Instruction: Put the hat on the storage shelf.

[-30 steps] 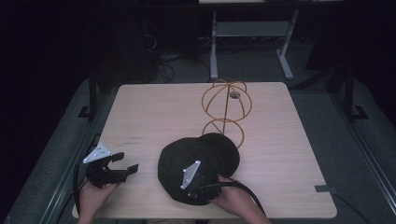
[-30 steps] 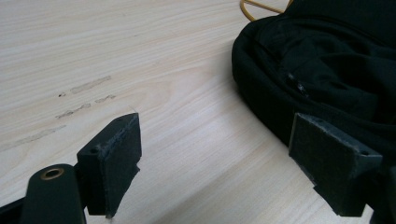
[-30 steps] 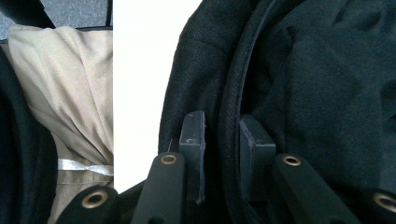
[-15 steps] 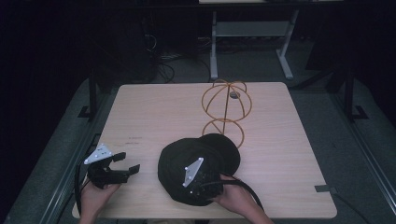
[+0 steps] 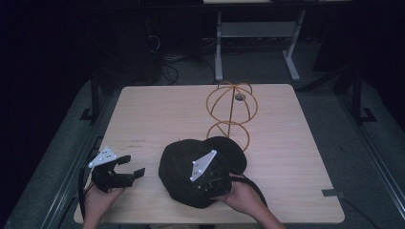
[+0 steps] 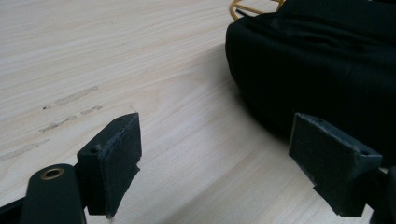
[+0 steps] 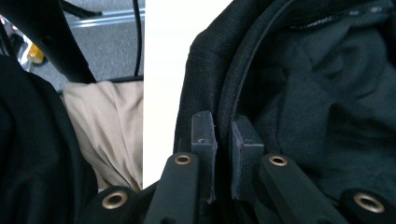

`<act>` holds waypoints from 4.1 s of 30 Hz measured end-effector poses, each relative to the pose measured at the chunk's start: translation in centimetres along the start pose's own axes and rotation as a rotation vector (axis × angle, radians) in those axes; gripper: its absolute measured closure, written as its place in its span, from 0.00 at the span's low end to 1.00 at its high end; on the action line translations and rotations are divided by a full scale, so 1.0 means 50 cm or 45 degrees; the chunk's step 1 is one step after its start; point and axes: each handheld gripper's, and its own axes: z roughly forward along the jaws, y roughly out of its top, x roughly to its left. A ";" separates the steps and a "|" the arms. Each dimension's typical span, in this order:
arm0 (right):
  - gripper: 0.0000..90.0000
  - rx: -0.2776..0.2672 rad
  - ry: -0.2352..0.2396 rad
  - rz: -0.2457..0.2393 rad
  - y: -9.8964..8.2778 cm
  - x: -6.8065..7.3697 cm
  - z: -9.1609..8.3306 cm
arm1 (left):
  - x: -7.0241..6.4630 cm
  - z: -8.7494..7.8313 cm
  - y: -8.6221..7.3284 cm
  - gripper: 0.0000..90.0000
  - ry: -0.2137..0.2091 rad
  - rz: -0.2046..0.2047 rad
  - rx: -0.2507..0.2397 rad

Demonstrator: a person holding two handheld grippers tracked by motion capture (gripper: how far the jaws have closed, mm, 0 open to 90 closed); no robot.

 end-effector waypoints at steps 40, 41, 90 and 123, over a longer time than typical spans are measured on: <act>0.91 -0.253 -0.033 0.093 0.097 -0.080 -0.111 | -0.086 0.023 0.073 0.15 -0.346 0.137 -0.136; 0.91 -0.251 -0.028 0.100 0.102 -0.082 -0.112 | -0.091 0.033 0.080 0.15 -0.387 0.140 -0.138; 0.79 -0.544 0.032 0.187 0.101 -0.101 -0.156 | -0.107 -0.018 0.242 0.94 -0.346 0.354 -0.189; 0.37 -0.519 -0.292 0.292 -0.132 -0.060 -0.236 | -0.053 -0.062 0.343 0.94 -0.340 0.353 -0.162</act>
